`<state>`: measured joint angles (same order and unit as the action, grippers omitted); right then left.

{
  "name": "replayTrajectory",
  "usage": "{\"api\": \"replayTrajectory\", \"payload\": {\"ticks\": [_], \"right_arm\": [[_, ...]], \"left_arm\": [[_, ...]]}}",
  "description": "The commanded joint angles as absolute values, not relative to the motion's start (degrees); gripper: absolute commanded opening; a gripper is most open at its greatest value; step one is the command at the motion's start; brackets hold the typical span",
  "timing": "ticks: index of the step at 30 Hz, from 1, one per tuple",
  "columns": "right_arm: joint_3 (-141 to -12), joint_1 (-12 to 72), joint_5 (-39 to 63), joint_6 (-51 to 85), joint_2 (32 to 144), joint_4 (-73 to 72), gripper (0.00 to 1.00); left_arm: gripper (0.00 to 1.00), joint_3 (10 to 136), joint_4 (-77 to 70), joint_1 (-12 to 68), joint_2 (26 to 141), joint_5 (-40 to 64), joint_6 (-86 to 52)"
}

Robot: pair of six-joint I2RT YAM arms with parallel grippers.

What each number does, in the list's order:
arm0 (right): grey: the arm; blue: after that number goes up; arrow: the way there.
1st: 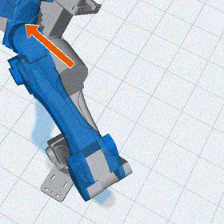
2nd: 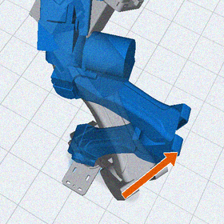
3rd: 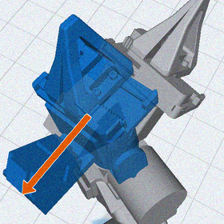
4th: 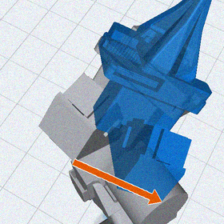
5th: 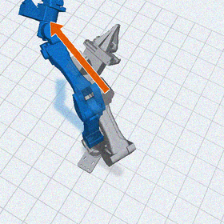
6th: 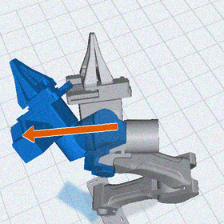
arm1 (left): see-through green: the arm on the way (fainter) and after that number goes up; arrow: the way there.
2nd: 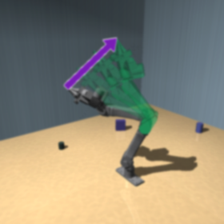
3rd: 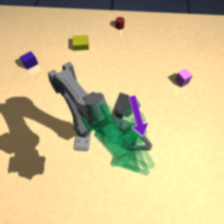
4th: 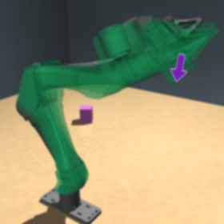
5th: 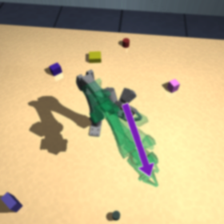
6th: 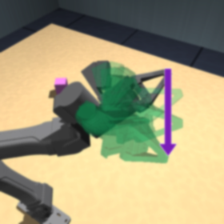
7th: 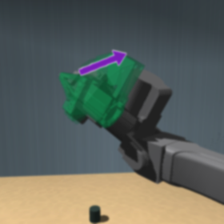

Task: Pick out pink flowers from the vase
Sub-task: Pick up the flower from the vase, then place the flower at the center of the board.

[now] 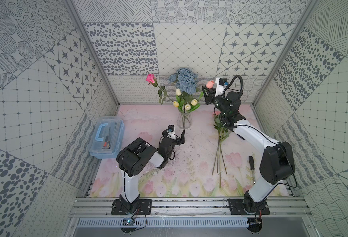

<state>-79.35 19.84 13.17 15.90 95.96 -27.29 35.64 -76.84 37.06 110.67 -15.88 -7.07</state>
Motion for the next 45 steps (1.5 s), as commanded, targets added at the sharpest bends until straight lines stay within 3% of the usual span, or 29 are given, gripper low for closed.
{"api": "replayTrajectory", "payload": {"ticks": [1, 8, 15, 24, 30, 35, 45], "right_arm": [[-78.2, 18.8, 12.0, 12.4, 88.7, -28.1, 0.21], [-76.1, 18.0, 6.2, 6.9, 77.6, -18.1, 0.20], [-74.0, 17.3, -7.3, 7.9, 70.1, -1.1, 0.12], [-64.0, 12.6, -7.4, 14.1, 64.1, 11.7, 0.11], [-62.3, 6.9, 1.6, 17.5, 70.0, 18.2, 0.13], [-60.3, 6.9, 2.0, 18.6, 77.3, 15.6, 0.13], [-71.8, 6.7, 3.0, 18.6, 98.1, 18.0, 0.20]], "left_arm": [[0.99, 35.9, -77.9, 37.5, 110.0, -15.2, -7.5], [0.99, 35.5, -78.9, 37.8, 110.3, -14.7, -8.3], [0.99, 35.8, -74.6, 38.1, 108.0, -13.5, -8.7], [0.99, 34.4, -75.3, 38.7, 106.5, -13.1, -7.6], [0.99, 33.3, -75.0, 39.0, 105.1, -13.1, -6.9], [0.99, 32.2, -73.8, 39.3, 102.5, -13.3, -6.4], [0.99, 32.1, -61.3, 39.6, 92.8, -15.3, -5.9]]}}
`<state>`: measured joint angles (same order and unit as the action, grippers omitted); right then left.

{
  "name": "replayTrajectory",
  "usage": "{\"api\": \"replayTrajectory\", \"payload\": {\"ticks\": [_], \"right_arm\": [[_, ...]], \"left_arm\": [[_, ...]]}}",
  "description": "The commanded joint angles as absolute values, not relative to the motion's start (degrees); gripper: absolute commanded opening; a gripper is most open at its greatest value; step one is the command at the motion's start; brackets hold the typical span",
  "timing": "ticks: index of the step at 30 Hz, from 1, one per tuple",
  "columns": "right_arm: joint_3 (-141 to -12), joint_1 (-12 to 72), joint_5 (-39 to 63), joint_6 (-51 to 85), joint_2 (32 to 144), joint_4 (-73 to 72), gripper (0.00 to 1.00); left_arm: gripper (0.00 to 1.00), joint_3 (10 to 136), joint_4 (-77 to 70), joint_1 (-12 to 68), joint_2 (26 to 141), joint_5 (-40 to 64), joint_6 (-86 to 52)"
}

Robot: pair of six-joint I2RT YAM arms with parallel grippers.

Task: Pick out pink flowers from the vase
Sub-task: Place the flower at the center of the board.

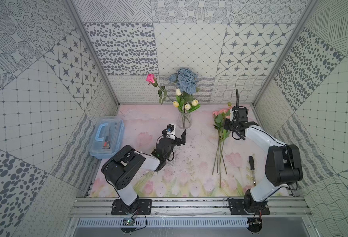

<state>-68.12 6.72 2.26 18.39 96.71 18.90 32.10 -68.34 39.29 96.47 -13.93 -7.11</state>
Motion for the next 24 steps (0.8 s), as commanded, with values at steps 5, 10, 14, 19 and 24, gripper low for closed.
{"api": "replayTrajectory", "payload": {"ticks": [5, 10, 14, 19, 24], "right_arm": [[-76.2, 6.3, 1.8, 18.5, 100.9, 21.5, 0.36], [-75.7, 6.2, 0.6, 18.8, 95.4, 22.2, 0.59], [-72.0, 6.2, 0.0, 19.6, 86.9, 21.9, 0.69], [-63.3, 6.2, -1.9, 19.6, 77.4, 19.1, 0.78], [-50.3, 6.2, -6.3, 16.8, 69.3, 10.7, 0.93]], "left_arm": [[0.99, 32.5, -53.5, 39.6, 87.9, -19.2, -6.7], [0.99, 35.7, -38.4, 39.6, 81.1, -25.6, -7.0], [0.99, 38.9, -25.3, 38.2, 74.8, -30.8, -7.5], [0.99, 43.4, -7.2, 29.0, 68.4, -29.9, -14.0], [0.99, 45.2, -0.1, 21.5, 67.6, -30.8, -9.6]]}}
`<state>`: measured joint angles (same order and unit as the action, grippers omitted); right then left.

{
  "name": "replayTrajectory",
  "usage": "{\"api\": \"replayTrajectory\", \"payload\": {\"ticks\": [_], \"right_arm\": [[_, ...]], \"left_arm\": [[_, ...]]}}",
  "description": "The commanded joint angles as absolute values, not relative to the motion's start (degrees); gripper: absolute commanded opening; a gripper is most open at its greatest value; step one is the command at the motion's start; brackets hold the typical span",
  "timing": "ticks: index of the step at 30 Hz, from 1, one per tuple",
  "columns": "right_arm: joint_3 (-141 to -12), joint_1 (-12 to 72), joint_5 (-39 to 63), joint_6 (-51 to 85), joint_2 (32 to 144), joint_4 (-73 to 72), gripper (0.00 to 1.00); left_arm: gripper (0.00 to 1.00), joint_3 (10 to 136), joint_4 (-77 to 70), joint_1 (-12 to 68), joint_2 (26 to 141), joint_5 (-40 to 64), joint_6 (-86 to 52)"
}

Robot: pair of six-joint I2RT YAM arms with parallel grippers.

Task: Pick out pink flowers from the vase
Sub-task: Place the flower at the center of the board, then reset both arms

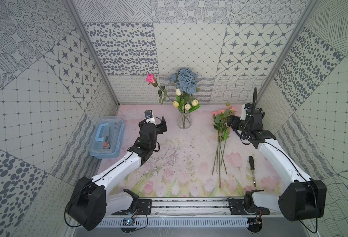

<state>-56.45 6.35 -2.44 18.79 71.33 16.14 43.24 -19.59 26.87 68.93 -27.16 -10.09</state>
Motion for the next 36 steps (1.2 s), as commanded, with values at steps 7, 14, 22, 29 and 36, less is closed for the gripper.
{"api": "replayTrajectory", "payload": {"ticks": [7, 14, 22, 29, 36], "right_arm": [[-36.1, 6.2, -14.6, 14.0, 62.0, -1.7, 0.98], [-24.4, 7.1, -17.5, 9.1, 62.2, -18.6, 0.98], [-19.2, 7.2, -18.8, 2.7, 62.6, -32.7, 0.98], [-16.2, 7.2, -16.7, -0.4, 69.6, -47.1, 0.98], [-14.5, 7.2, -13.4, -0.4, 77.9, -55.5, 0.98]], "left_arm": [[0.99, 41.7, -1.7, 13.4, 68.8, -25.6, -8.9], [0.99, 36.2, -10.5, 9.3, 73.9, -20.6, -6.1], [0.99, 32.0, -23.1, 2.9, 82.9, -11.8, -9.9], [0.99, 29.6, -26.5, 1.5, 82.1, -6.2, -6.4], [0.99, 25.2, -34.0, 0.7, 79.5, -13.9, -2.5]]}}
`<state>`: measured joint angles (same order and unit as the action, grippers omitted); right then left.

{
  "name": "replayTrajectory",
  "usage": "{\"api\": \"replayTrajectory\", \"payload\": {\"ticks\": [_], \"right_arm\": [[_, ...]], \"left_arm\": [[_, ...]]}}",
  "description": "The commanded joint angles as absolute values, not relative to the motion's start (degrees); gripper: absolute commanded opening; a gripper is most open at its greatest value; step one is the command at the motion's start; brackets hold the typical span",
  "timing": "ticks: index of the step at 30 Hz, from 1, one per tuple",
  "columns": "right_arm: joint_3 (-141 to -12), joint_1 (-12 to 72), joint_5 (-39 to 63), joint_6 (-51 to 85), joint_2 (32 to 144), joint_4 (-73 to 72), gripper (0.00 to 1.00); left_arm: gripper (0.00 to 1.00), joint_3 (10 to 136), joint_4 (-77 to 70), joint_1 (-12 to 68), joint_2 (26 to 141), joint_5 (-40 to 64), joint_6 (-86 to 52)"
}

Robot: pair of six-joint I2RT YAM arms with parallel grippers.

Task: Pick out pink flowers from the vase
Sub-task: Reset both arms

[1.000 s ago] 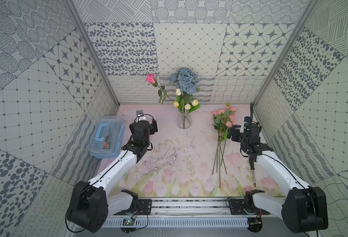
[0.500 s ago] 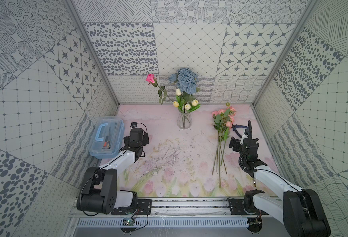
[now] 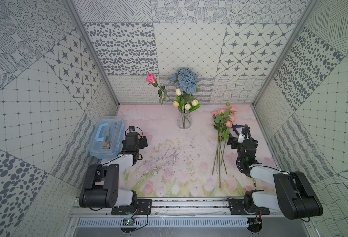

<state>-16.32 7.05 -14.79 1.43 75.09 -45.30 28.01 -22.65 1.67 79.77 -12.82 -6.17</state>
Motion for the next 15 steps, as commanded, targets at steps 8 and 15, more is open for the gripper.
{"api": "replayTrajectory", "payload": {"ticks": [8, 15], "right_arm": [[-17.2, 7.4, -15.5, 0.5, 89.1, -60.7, 0.98], [-22.3, 5.9, -12.7, 1.2, 89.4, -51.2, 0.98]], "left_arm": [[0.99, 22.0, -44.4, -1.9, 82.6, -4.4, -3.7], [0.99, 22.3, -50.1, -2.0, 89.7, 0.7, -1.6]]}}
